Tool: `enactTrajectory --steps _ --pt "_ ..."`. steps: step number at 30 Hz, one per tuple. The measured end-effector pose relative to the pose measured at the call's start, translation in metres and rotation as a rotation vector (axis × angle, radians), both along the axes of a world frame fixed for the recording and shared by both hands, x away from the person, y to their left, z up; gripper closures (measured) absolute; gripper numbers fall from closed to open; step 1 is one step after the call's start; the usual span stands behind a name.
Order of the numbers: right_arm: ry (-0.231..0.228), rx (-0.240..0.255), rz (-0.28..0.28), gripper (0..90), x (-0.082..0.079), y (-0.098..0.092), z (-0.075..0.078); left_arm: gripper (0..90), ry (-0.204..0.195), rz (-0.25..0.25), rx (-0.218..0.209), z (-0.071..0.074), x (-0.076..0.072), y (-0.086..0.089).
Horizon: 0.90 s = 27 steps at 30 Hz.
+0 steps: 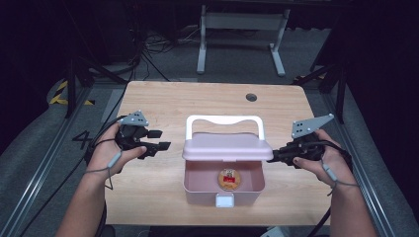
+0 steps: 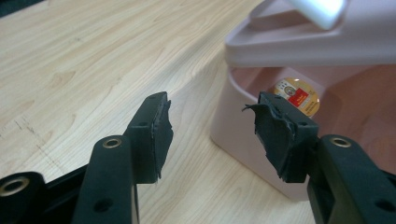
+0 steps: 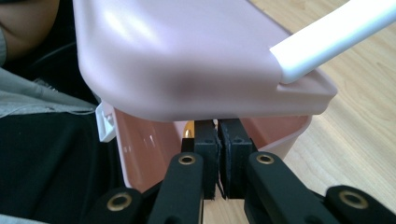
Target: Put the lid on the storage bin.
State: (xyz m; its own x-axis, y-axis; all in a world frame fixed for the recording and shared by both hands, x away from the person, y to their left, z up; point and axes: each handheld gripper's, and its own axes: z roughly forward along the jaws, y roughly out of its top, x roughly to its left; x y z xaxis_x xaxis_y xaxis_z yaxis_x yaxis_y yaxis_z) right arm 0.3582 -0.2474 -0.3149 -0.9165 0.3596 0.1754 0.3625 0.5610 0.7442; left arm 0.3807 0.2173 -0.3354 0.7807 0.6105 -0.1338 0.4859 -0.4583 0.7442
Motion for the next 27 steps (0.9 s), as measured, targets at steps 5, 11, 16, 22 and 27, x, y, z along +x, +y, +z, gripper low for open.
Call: enactTrajectory --steps 5,11,16,22,27 --pt "0.015 -0.035 0.023 87.3 -0.002 0.002 -0.003 46.0 0.008 0.022 0.016 -0.006 0.008 0.006" --pt "0.024 -0.077 0.055 87.5 -0.006 0.006 -0.005 46.3 0.017 0.016 0.007 -0.008 0.010 0.002" --pt "0.032 -0.093 0.084 86.8 -0.010 0.010 -0.006 46.2 0.037 -0.002 -0.007 -0.011 0.013 0.000" --pt "0.037 -0.122 0.119 86.2 -0.014 0.013 -0.007 45.5 0.056 -0.009 -0.012 -0.016 0.017 -0.001" --pt "0.058 -0.152 0.144 85.5 -0.016 0.015 -0.009 45.0 0.081 0.009 0.000 -0.024 0.023 0.003"
